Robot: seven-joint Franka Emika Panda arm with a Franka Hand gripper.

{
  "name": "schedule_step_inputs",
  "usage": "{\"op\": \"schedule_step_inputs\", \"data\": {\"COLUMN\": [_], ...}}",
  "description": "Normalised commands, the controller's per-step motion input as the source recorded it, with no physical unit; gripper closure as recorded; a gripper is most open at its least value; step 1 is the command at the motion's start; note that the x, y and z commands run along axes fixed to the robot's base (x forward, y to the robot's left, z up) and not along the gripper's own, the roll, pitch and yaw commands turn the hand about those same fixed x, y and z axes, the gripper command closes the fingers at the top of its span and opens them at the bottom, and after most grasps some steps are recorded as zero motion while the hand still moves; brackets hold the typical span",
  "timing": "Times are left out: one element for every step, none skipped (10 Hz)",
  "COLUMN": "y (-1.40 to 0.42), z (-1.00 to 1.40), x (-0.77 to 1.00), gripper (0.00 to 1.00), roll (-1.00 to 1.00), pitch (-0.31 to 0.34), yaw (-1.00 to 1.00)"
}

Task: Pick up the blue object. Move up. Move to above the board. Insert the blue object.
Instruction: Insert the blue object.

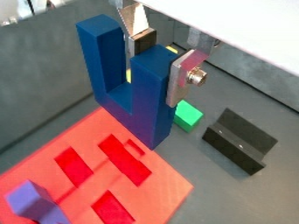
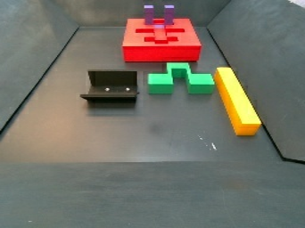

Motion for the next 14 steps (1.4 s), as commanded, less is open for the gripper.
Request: {"op": "schedule_step_inputs", "data": {"y": [0.0, 0.0, 0.0, -0.17, -0.23, -0.16, -0.08, -0.01, 0.0, 0.0, 0.0, -0.03, -0.07, -0.02], "z": [-0.57, -0.56, -0.62, -0.56, -0.47, -0.3, -0.19, -0.19, -0.22, -0.3, -0.34, -0.36, -0.37, -0.29], "x": [0.54, 0.44, 0.25, 0.0, -0.16, -0.21, -0.17, -0.17, -0.13, -0.1, -0.06, -0.05, 0.0, 0.0], "gripper": [1.0, 1.0, 1.0, 1.0, 1.0, 1.0, 1.0, 1.0, 1.0, 1.0, 1.0, 1.0, 1.0, 1.0], "roll": [0.29, 0.29, 0.24, 0.19, 0.08, 0.0, 0.0, -0.01, -0.05, -0.11, -0.13, -0.11, -0.09, -0.08], "pitch": [-0.009, 0.0, 0.0, 0.0, 0.0, 0.0, -0.006, -0.013, -0.046, -0.11, -0.151, -0.156, -0.166, -0.13], "yaw": [0.17, 0.2, 0.26, 0.17, 0.01, 0.0, -0.02, -0.11, -0.13, -0.11, -0.06, -0.02, 0.0, 0.0]}}
